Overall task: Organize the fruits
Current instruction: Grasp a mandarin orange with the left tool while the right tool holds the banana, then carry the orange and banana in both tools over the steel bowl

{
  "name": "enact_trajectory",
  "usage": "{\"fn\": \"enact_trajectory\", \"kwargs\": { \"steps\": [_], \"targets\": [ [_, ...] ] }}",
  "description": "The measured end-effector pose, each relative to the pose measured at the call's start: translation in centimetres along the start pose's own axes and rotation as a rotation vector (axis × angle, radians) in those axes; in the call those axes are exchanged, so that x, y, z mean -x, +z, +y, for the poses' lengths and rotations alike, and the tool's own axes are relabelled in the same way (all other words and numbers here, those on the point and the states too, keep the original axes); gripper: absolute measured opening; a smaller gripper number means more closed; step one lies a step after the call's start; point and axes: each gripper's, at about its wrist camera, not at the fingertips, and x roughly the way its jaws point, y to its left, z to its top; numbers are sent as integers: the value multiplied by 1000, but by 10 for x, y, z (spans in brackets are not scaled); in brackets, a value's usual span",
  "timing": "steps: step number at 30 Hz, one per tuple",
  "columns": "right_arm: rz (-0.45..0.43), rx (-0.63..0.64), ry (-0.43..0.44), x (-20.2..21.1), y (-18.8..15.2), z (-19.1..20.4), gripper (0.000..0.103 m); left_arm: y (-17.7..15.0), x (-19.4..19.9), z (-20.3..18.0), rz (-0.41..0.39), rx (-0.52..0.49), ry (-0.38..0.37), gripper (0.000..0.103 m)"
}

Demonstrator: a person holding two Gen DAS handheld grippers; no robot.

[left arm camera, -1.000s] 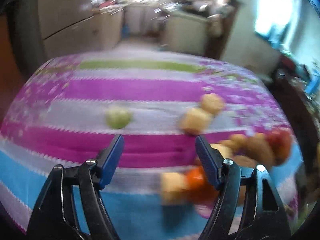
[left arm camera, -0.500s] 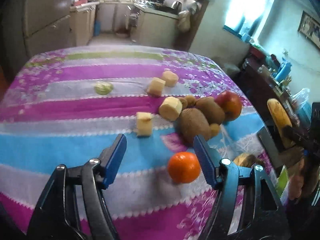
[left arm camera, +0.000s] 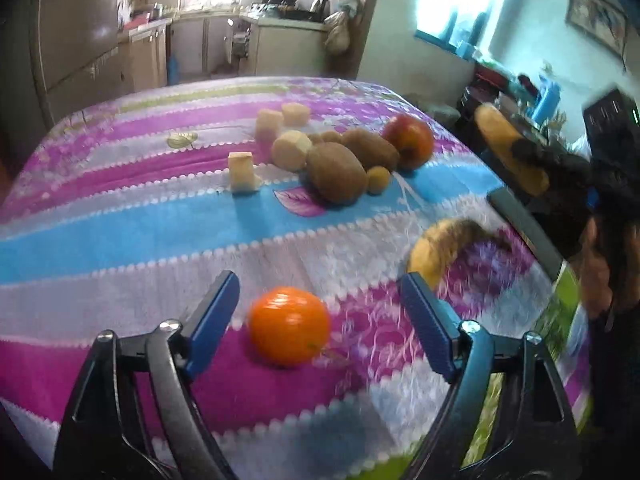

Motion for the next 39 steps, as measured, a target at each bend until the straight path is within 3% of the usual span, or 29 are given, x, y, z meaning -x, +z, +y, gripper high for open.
{"fn": "enact_trajectory", "kwargs": {
  "steps": [3, 8, 14, 19, 21, 23, 28, 34, 39],
  "targets": [
    [-5, 7, 4, 1, 0, 3, 34, -7, -2, -1, 0, -27, 55, 87],
    [-5, 29, -4, 0, -1, 6, 34, -7, -9, 13, 14, 33, 45, 86],
    [22, 17, -39, -9, -3, -3, 35, -7, -16, 9, 34, 25, 67, 84],
    [40, 24, -54, -14, -5, -7, 37, -4, -22, 20, 50, 65, 78, 60],
    [44, 32, -61, -15, -5, -8, 38, -3, -30, 27, 85, 94, 58, 52],
    [59, 43, -54, -16, -5, -8, 39, -1, -30, 27, 81, 94, 58, 52],
    [183, 161, -13, -26, -8, 7, 42, 7, -39, 23, 110, 61, 69, 55],
    [339, 422, -84, -34, -16, 30, 45, 3, -36, 22, 105, 42, 62, 52],
    [496, 607, -137, -59, -30, 36, 45, 4, -34, 30, 95, 72, 47, 43]
  ]
}}
